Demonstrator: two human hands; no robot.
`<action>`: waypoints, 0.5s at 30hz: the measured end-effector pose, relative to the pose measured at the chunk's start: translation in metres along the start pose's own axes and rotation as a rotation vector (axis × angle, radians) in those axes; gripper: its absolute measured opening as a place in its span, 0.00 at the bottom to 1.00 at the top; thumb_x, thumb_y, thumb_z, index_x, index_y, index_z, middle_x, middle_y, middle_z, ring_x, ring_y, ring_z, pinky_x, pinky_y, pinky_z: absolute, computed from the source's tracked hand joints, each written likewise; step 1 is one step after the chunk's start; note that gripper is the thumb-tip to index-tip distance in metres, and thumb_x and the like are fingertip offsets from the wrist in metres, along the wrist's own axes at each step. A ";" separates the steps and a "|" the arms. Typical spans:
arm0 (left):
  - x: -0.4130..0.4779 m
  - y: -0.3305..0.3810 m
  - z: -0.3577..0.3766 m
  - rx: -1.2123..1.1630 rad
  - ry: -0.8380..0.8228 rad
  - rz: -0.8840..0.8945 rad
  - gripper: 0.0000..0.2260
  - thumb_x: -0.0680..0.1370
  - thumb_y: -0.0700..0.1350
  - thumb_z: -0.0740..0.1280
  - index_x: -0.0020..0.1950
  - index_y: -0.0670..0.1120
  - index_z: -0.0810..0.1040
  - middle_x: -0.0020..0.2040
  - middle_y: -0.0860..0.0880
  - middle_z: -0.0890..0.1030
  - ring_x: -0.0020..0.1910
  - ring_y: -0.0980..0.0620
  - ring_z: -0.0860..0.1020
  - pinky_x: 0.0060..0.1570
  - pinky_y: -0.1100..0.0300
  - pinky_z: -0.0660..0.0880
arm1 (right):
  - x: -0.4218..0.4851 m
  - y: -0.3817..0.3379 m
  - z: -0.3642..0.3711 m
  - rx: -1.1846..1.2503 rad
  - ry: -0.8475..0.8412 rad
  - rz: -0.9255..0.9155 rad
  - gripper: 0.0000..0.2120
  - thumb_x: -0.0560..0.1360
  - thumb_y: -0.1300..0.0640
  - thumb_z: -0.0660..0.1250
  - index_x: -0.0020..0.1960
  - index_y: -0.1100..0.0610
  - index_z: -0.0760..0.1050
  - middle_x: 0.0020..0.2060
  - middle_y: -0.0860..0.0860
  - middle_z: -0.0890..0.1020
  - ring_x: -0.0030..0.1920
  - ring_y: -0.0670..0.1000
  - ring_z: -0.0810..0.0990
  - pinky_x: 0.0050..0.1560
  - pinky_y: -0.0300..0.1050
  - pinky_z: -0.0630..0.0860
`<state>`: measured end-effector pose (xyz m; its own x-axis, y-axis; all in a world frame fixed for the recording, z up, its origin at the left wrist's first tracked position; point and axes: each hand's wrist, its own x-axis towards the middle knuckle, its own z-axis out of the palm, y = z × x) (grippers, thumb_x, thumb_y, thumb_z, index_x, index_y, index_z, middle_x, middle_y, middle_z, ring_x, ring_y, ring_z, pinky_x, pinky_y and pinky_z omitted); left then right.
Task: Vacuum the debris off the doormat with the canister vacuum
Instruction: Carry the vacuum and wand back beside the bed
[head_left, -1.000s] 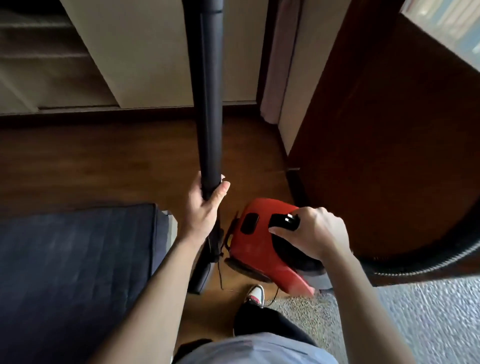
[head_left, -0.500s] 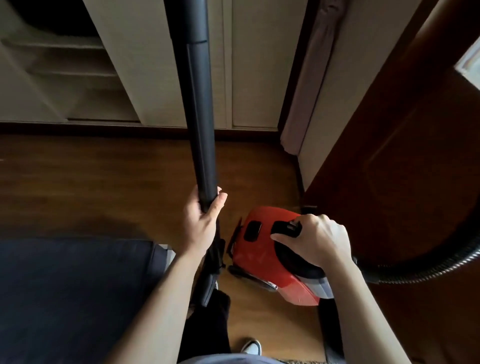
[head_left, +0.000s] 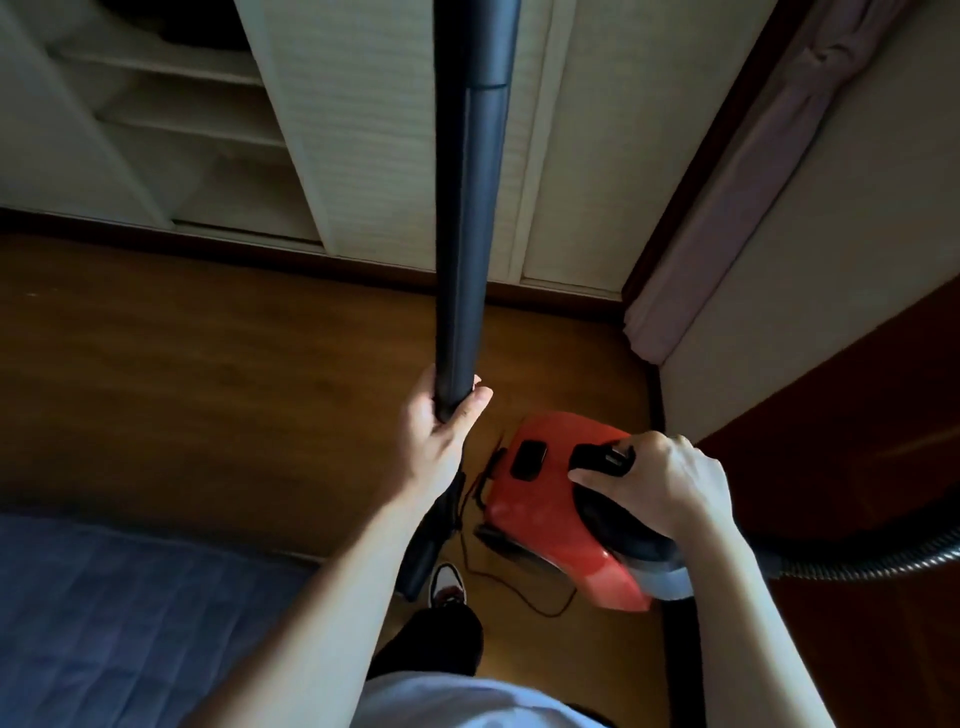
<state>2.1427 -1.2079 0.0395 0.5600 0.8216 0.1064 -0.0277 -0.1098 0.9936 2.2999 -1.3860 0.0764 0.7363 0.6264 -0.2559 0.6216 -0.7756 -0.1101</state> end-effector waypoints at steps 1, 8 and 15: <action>0.017 -0.002 -0.004 -0.002 -0.006 -0.003 0.12 0.72 0.59 0.70 0.50 0.54 0.78 0.41 0.53 0.81 0.43 0.50 0.82 0.45 0.63 0.76 | 0.018 -0.010 -0.004 0.014 -0.005 -0.004 0.31 0.64 0.18 0.63 0.39 0.47 0.76 0.40 0.46 0.83 0.46 0.55 0.84 0.43 0.48 0.77; 0.121 -0.016 -0.035 0.026 0.028 -0.032 0.13 0.72 0.59 0.70 0.50 0.53 0.78 0.41 0.53 0.81 0.43 0.52 0.81 0.45 0.63 0.76 | 0.126 -0.076 -0.036 0.035 -0.003 -0.062 0.32 0.65 0.18 0.63 0.41 0.48 0.77 0.39 0.46 0.82 0.43 0.54 0.83 0.43 0.48 0.79; 0.210 -0.027 -0.069 -0.001 0.196 -0.054 0.10 0.73 0.57 0.71 0.49 0.54 0.78 0.42 0.52 0.82 0.44 0.53 0.82 0.47 0.67 0.76 | 0.228 -0.145 -0.056 -0.048 -0.006 -0.238 0.33 0.65 0.18 0.62 0.44 0.47 0.78 0.40 0.46 0.83 0.44 0.53 0.83 0.40 0.46 0.74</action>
<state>2.2044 -0.9937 0.0373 0.3888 0.9195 0.0581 -0.0031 -0.0618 0.9981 2.3929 -1.1265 0.0876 0.5663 0.7903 -0.2337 0.7893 -0.6017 -0.1221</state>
